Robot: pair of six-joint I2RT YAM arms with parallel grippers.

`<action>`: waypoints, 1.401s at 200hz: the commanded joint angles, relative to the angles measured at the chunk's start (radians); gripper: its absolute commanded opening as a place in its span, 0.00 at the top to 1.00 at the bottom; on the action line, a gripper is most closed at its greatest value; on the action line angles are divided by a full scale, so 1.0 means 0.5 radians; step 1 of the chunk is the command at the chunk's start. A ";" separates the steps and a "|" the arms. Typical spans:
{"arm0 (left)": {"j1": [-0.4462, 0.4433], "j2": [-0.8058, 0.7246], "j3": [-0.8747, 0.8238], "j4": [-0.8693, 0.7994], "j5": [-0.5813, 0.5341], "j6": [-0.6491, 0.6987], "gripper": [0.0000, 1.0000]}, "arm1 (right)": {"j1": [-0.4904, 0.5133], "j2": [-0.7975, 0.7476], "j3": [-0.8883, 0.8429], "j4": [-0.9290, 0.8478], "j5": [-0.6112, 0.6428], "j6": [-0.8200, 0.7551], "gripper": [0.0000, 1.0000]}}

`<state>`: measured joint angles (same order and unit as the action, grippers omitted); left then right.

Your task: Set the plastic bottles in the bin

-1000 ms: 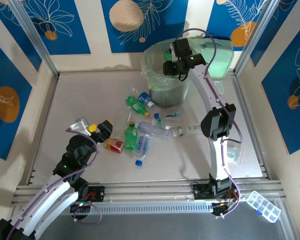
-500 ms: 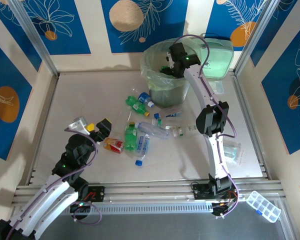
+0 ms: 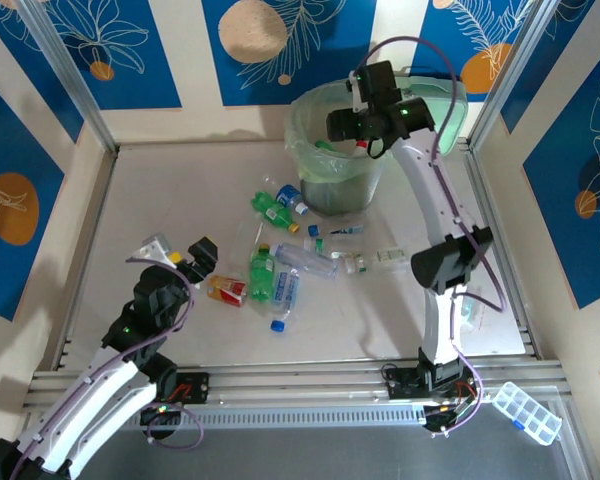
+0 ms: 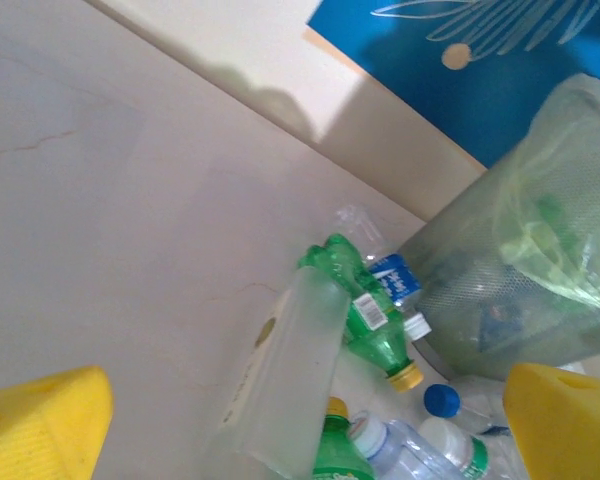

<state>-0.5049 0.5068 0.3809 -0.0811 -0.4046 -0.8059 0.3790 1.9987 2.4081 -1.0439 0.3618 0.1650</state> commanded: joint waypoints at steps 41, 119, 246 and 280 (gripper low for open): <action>-0.009 0.156 0.275 -0.706 -0.425 -0.626 0.01 | 0.456 -0.795 -0.887 0.632 0.325 0.075 0.21; -0.006 0.416 0.333 -1.030 -0.312 -1.196 0.01 | 1.084 -1.519 -2.585 1.437 0.534 0.259 0.26; 0.068 1.147 0.242 -0.477 0.218 -1.286 0.04 | 1.188 -1.222 -3.005 1.967 0.722 0.112 0.26; 0.071 1.258 0.235 -0.416 0.271 -1.293 0.11 | 1.222 -1.162 -2.979 1.967 0.737 0.095 0.26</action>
<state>-0.4789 1.1149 0.5102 -0.3313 -0.3096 -1.4338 0.9768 1.4025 0.9035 -0.0944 0.6971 0.2283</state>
